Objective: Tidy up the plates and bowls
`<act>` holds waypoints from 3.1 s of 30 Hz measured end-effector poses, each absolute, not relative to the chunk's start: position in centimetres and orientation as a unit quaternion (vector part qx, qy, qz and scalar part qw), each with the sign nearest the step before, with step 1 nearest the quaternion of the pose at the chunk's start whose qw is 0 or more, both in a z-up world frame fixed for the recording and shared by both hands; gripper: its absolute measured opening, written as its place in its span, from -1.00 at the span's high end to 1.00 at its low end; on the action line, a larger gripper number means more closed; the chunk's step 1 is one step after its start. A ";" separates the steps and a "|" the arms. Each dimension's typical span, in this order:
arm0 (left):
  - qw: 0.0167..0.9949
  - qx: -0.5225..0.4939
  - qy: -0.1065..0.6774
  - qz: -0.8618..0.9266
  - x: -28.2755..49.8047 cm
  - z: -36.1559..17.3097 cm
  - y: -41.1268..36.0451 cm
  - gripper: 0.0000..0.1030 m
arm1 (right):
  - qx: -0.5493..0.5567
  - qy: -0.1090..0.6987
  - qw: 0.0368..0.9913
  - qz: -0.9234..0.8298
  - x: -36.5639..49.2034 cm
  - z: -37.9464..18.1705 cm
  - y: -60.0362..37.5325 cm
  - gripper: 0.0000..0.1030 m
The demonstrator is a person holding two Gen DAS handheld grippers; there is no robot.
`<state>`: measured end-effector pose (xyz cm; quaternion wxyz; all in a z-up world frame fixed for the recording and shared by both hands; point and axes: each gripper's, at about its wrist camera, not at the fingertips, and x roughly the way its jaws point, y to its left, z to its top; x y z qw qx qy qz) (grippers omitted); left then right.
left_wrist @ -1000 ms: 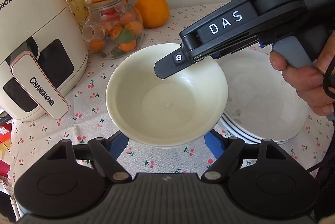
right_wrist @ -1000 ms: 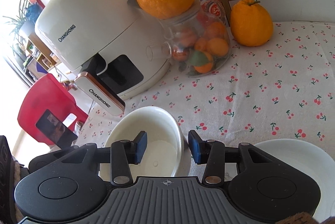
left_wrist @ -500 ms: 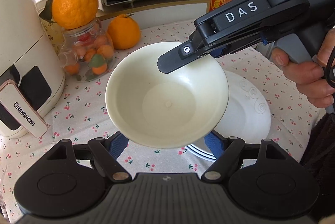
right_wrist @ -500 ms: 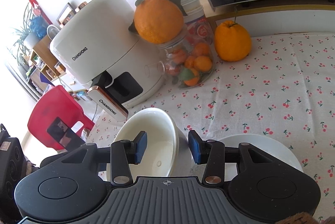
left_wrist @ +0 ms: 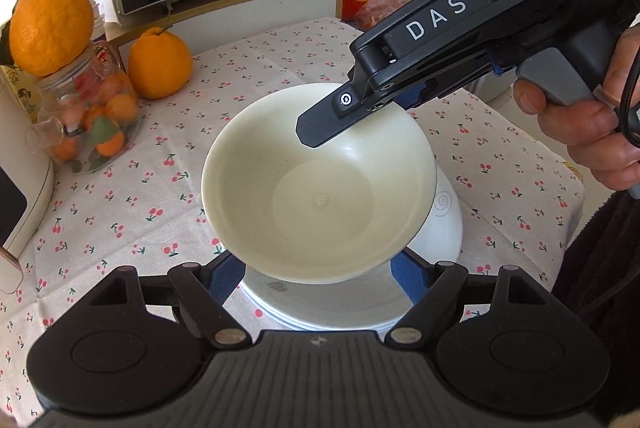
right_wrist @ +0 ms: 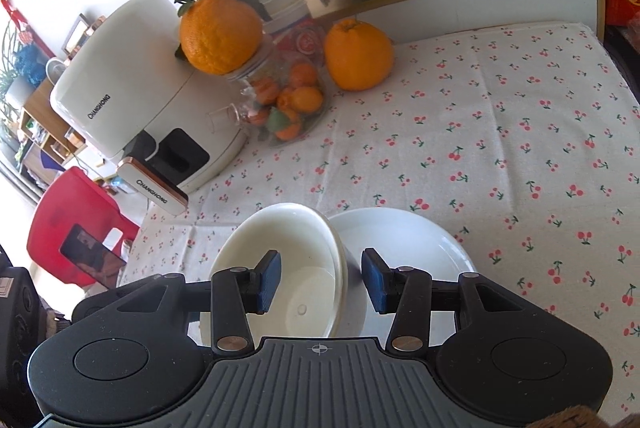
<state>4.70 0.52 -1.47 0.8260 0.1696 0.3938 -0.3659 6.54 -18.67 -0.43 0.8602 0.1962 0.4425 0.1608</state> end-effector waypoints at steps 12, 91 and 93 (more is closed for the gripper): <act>0.818 0.195 0.400 -0.366 4.3 -3.0 -0.9 -0.50 | 0.181 0.463 0.857 0.133 6.4 -2.6 -19.7 0.13; 0.913 0.047 0.404 -0.033 -4.1 2.3 3.7 -0.99 | 0.035 0.357 0.933 0.016 -9.7 0.8 -16.3 -1.00; 0.913 0.047 0.404 -0.034 -4.2 2.3 3.7 -0.99 | 0.033 0.358 0.933 0.017 -9.7 0.8 -16.2 -1.00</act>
